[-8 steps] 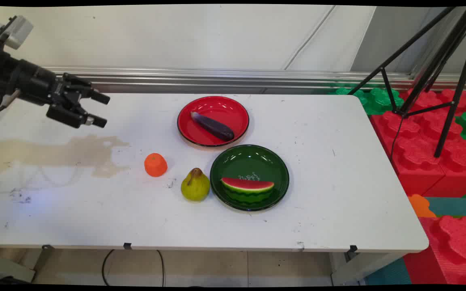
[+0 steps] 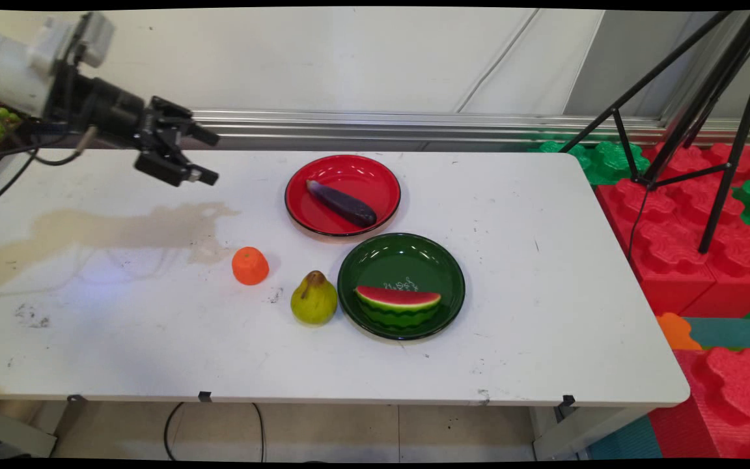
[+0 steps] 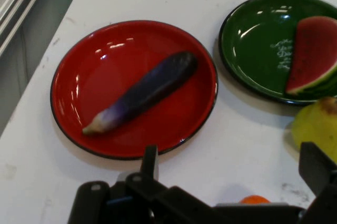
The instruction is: Pick up the eggplant from the red plate
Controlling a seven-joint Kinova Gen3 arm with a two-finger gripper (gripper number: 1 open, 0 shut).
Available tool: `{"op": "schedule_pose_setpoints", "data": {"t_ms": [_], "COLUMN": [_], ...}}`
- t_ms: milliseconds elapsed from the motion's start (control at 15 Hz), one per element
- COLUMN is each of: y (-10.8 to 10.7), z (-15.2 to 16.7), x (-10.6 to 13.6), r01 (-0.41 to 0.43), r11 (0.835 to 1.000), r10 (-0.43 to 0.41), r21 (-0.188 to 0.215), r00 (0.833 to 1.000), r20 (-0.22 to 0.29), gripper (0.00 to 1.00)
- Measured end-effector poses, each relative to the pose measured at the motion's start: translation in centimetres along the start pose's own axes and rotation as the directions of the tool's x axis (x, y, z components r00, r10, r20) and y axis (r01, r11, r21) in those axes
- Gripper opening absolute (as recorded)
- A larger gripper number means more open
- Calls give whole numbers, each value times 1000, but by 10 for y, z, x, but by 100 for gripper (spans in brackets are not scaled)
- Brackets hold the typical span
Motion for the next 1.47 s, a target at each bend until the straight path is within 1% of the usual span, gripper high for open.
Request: {"op": "schedule_pose_setpoints", "data": {"t_ms": [400, 800, 933, 1200, 1467], "y": [-20, -39, -46, -59, -67], "z": [43, 89, 108, 146, 178], "x": [19, 34, 39, 42, 42], "r01": [-93, -197, -244, -331, -395], "r11": [996, 979, 968, 937, 907], "r10": [94, 200, 249, 344, 416], "r21": [-15, -45, -60, -107, -146], "r00": [995, 977, 964, 929, 894], "r20": [40, 78, 96, 137, 165], "gripper": [100, 100, 100, 100, 100]}}
